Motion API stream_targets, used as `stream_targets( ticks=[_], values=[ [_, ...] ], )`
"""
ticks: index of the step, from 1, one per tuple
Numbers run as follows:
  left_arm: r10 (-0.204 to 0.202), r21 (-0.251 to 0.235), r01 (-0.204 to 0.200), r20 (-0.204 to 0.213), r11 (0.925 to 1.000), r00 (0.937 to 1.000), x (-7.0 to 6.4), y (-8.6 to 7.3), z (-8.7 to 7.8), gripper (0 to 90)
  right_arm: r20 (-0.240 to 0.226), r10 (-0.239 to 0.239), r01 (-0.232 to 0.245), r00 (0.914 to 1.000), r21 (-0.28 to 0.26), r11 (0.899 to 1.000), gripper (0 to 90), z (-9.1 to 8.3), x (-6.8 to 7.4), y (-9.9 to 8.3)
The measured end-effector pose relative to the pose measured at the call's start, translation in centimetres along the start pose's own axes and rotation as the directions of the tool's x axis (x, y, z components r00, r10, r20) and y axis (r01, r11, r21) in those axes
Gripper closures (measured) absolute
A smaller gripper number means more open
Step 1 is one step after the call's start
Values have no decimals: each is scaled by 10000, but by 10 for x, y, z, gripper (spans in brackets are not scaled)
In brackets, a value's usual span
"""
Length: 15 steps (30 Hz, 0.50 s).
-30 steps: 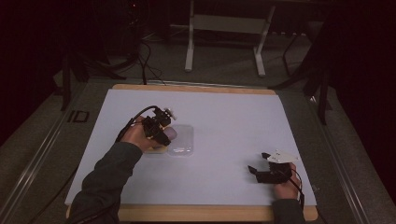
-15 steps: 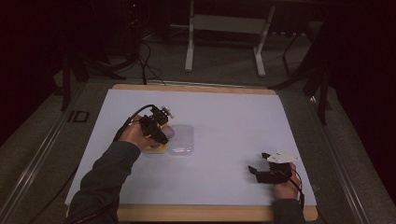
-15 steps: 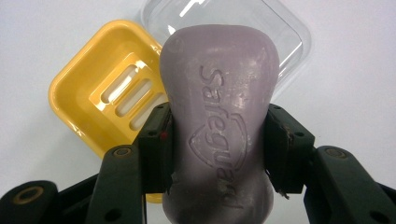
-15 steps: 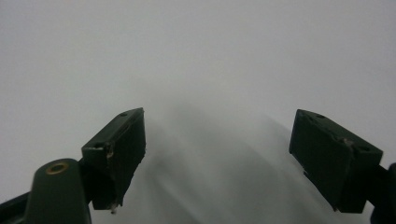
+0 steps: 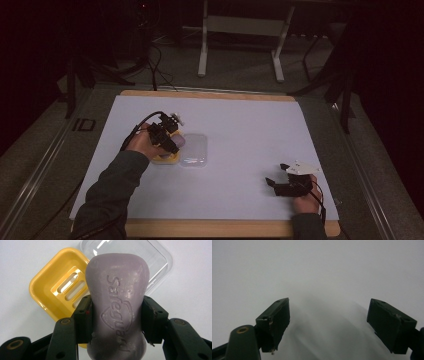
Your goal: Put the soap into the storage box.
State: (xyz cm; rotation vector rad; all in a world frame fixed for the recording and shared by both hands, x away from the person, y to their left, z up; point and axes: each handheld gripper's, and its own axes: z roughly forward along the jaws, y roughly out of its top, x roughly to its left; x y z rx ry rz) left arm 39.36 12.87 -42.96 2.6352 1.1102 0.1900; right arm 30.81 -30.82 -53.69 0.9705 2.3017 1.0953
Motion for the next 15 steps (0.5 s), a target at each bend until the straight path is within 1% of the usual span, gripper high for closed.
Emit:
stream_targets(
  ticks=[6, 9, 12, 15],
  values=[
    [-109, 73, 109, -11, 9999, 9999, 3, -1, 1, 500, 2, -18, 18, 10000, 5, 10000, 182, 0, 0, 0],
    [-129, 81, 129, 1, 9999, 9999, 5, -1, 2, 500, -1, -15, 15, 10000, 6, 10000, 182, 0, 0, 0],
    [-266, 35, 266, 40, 9996, 9996, 7, -2, 2, 500, -1, -11, 11, 10000, 5, 10000, 182, 0, 0, 0],
    [-283, 58, 283, 18, 9996, 9996, 8, -2, 2, 500, 2, -17, 17, 10000, 6, 10000, 182, 0, 0, 0]
  ],
)
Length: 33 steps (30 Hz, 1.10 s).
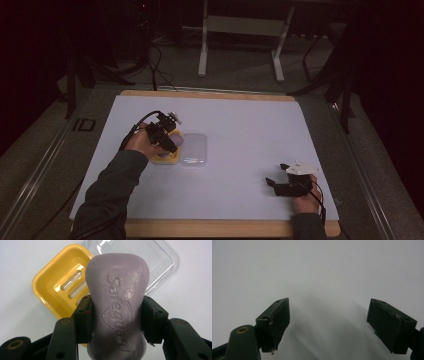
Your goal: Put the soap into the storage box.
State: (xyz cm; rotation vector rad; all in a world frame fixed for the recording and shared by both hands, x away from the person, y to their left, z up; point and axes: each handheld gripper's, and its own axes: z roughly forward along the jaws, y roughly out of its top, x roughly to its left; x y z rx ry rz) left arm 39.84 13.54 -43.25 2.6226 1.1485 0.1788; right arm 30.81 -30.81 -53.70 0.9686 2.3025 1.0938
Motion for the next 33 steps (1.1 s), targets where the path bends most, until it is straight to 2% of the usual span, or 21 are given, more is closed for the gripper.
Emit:
stream_targets(
  ticks=[33],
  values=[
    [-525, 13, 525, -85, 9986, 9986, 15, 2, 10, 500, -37, 7, -7, 10000, 15, 10000, 182, 0, 0, 0]
  ],
)
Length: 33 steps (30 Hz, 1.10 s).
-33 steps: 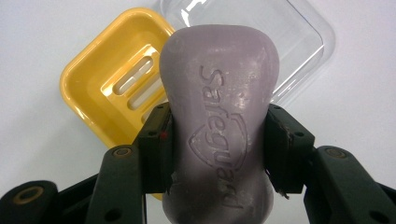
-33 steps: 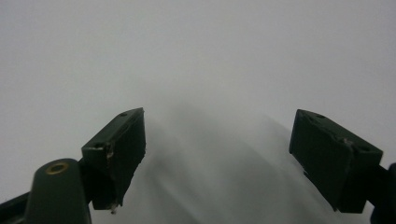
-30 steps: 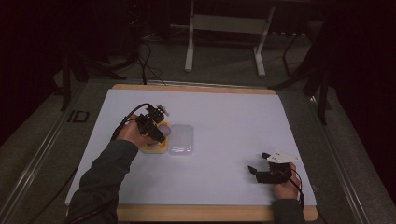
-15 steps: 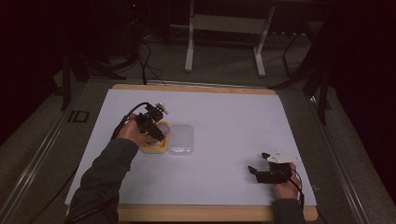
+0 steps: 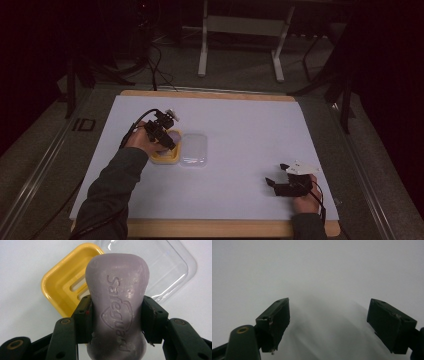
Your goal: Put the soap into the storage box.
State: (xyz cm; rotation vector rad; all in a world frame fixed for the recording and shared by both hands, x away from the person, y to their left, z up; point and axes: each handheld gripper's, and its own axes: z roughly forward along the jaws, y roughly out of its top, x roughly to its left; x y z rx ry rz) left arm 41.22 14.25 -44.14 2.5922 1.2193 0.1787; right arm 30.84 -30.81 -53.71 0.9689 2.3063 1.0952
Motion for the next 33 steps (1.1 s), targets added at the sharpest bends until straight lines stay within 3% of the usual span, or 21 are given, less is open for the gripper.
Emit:
stream_targets(
  ticks=[12, 22, 33],
  values=[
    [-217, 63, 217, -40, 9997, 9998, 4, 0, 6, 500, 20, -17, 17, 10000, 7, 10000, 182, 0, 0, 0],
    [-396, 328, 407, -327, 9986, 9987, 7, 1, 18, 500, 30, -16, 15, 10000, 2, 10000, 182, 0, 1, 0],
    [-742, 520, 752, -216, 9958, 9970, 13, -2, 33, 499, 33, -38, 38, 10000, -2, 10000, 182, 0, 1, 0]
  ],
)
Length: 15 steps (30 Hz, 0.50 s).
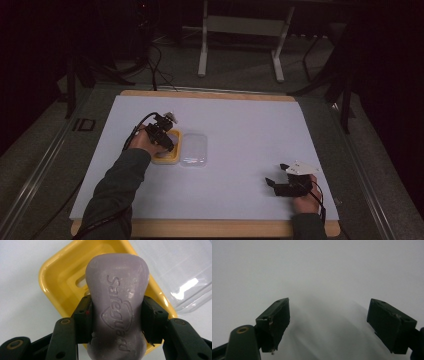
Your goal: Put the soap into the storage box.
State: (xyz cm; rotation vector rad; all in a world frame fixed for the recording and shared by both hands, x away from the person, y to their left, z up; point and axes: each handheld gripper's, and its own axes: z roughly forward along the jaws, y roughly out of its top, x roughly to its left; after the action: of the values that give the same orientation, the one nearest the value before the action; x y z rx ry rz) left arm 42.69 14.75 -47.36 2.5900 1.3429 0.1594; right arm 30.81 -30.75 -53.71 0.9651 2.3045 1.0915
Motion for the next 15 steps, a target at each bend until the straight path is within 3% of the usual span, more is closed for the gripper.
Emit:
stream_targets(
  ticks=[4, 7, 15],
  values=[
    [-225, 4, 225, 293, 9997, 9993, 3, -1, 3, 493, 0, -2, 2, 10000, 5, 10000, 183, 0, 0, 0],
    [-332, 214, 326, 288, 9992, 9990, 4, -2, 5, 425, 7, -12, 12, 10000, 9, 10000, 182, 0, 0, 0],
    [-525, -224, 533, 352, 9983, 9980, 6, -5, -2, 359, 23, -24, 24, 10000, 26, 10000, 182, 0, 0, 0]
  ],
)
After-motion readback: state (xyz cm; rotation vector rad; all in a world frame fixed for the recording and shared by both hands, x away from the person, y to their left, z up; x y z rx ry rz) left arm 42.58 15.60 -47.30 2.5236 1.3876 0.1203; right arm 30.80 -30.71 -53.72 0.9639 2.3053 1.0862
